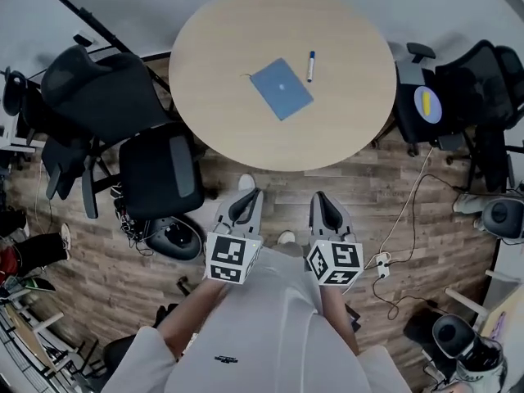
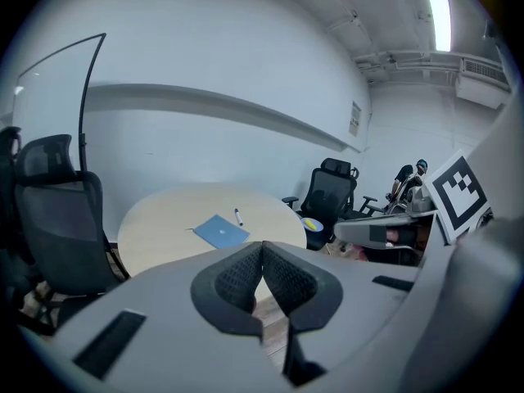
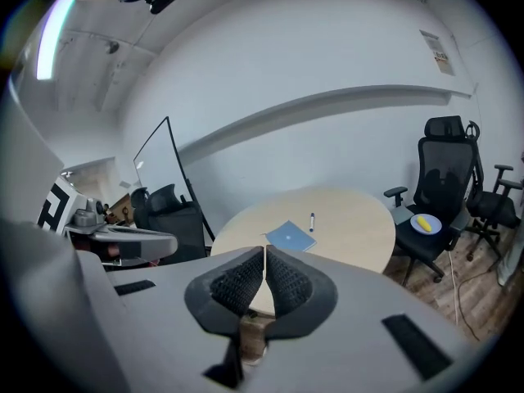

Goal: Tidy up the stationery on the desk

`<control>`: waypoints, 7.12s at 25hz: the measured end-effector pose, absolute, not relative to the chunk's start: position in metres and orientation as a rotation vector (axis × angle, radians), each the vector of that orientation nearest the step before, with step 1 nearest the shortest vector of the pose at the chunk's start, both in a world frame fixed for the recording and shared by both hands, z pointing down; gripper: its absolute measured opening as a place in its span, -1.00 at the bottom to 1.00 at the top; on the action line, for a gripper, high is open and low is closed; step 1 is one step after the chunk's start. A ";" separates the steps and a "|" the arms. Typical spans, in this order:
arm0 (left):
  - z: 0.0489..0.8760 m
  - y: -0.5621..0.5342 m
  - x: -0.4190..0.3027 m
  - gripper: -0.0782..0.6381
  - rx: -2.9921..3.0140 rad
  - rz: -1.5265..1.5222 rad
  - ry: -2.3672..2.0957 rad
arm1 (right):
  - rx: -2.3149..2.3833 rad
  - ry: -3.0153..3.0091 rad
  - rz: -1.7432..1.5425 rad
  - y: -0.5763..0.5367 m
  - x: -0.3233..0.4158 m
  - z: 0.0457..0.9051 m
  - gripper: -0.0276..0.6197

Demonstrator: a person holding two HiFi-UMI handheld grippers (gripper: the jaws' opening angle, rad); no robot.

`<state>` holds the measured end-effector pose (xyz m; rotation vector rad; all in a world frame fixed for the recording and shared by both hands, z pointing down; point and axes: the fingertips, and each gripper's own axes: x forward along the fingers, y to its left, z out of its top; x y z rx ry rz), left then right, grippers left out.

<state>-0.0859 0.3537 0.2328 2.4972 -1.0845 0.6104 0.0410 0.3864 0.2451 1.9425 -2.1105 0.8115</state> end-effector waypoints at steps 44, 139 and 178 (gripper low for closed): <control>0.328 0.077 -0.005 -0.72 2.261 0.749 -1.105 | 1.677 -2.061 0.897 0.085 0.120 0.337 -0.81; 0.536 0.037 -0.021 -0.34 1.913 0.855 -1.116 | 1.359 -1.797 0.944 0.032 0.106 0.518 -0.73; 0.530 -0.027 -0.027 -0.54 2.068 0.923 -1.179 | 1.416 -1.808 1.126 0.036 0.074 0.521 -0.75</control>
